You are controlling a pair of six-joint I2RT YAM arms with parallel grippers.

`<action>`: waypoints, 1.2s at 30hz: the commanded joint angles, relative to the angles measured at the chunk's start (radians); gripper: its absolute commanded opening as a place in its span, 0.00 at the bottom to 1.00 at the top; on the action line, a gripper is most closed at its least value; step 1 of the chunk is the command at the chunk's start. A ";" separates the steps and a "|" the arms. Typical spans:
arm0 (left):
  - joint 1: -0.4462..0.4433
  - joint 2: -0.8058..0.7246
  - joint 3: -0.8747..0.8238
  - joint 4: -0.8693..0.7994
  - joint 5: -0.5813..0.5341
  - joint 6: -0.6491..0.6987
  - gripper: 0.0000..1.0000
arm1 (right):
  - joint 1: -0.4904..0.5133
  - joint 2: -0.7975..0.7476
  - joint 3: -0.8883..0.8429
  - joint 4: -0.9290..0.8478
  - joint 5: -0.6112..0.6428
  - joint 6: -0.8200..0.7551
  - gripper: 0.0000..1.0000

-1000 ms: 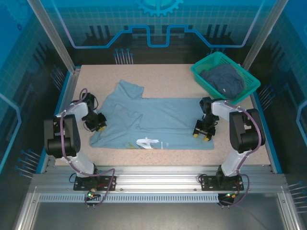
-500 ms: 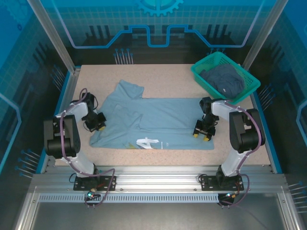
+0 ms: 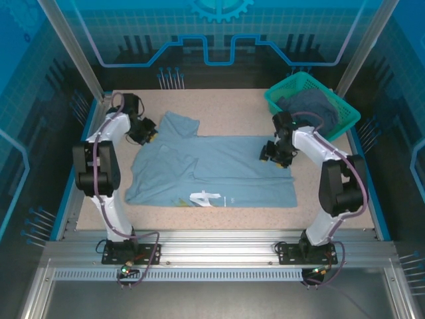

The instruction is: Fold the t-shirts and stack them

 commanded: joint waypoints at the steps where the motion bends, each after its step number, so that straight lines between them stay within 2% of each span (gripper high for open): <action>1: 0.010 0.031 -0.095 -0.027 0.021 -0.082 0.14 | 0.013 0.135 0.072 0.011 -0.009 -0.011 0.54; 4: 0.044 0.039 -0.162 -0.026 -0.032 -0.064 0.13 | 0.029 0.202 0.090 -0.001 -0.015 0.007 0.54; 9: 0.123 -0.007 -0.270 -0.018 -0.120 -0.004 0.13 | 0.124 0.259 0.079 -0.030 -0.025 0.043 0.54; 13: 0.189 -0.031 -0.313 -0.022 -0.136 0.047 0.13 | 0.199 0.280 0.033 -0.026 -0.065 0.102 0.54; 16: 0.212 -0.038 -0.296 -0.027 -0.126 0.077 0.14 | 0.243 0.269 0.025 -0.034 -0.042 0.125 0.55; 20: 0.188 -0.071 -0.212 -0.046 -0.117 0.063 0.24 | 0.244 0.204 0.064 -0.022 0.012 0.111 0.57; 22: 0.153 -0.079 -0.146 -0.048 -0.111 0.045 0.32 | 0.235 0.176 0.119 -0.034 0.060 0.076 0.58; 25: 0.077 -0.041 -0.005 -0.041 -0.086 0.018 0.38 | 0.192 0.155 0.202 -0.050 0.128 0.040 0.58; 30: 0.005 0.132 0.233 0.068 0.008 -0.056 0.47 | 0.085 0.245 0.302 -0.054 0.201 0.029 0.55; 36: -0.008 0.291 0.361 0.313 0.051 -0.128 0.54 | 0.032 0.397 0.446 -0.073 0.291 0.057 0.54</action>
